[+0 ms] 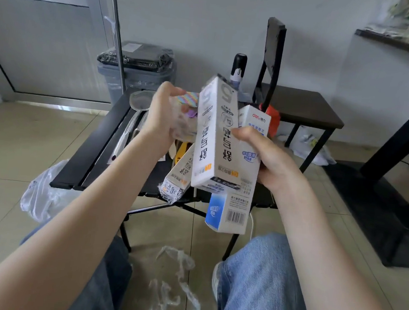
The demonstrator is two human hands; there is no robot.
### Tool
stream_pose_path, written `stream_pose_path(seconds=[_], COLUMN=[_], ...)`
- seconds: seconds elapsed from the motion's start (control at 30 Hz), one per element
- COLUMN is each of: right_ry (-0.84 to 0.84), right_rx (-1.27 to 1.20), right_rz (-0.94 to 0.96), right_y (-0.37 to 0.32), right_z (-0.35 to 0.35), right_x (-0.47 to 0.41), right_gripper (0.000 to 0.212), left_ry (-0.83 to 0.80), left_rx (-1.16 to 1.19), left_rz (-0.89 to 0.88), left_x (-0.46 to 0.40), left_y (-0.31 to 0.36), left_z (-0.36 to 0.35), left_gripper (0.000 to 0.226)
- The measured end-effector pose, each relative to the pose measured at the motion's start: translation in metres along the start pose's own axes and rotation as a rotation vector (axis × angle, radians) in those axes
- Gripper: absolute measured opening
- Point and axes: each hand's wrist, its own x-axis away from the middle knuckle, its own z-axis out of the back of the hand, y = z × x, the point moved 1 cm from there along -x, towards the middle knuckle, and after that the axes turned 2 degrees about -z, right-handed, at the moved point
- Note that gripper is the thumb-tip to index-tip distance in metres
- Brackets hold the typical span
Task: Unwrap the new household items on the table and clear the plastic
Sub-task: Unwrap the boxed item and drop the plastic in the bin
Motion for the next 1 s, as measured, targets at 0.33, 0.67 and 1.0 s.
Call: stream_pose_path(seconds=[0.33,0.67,1.0], right_ry=[0.001,0.215,0.102], right_rx=[-0.027,0.163,0.254], right_rz=[-0.017,0.090,0.084], right_y=[0.007,-0.006,-0.016], right_z=[0.001,0.003,-0.007], right_x=[-0.011,-0.052,-0.060], right_gripper=[0.006,0.056,0.058], left_ry=[-0.552,-0.578,-0.271], left_rx=[-0.514,-0.600,-0.412], left_rz=[0.149,0.106,0.067], left_x=[0.012,0.009,-0.015], left_y=[-0.004,-0.007,-0.021], left_z=[0.000,0.001,-0.005], left_gripper=[0.062,0.018,0.011])
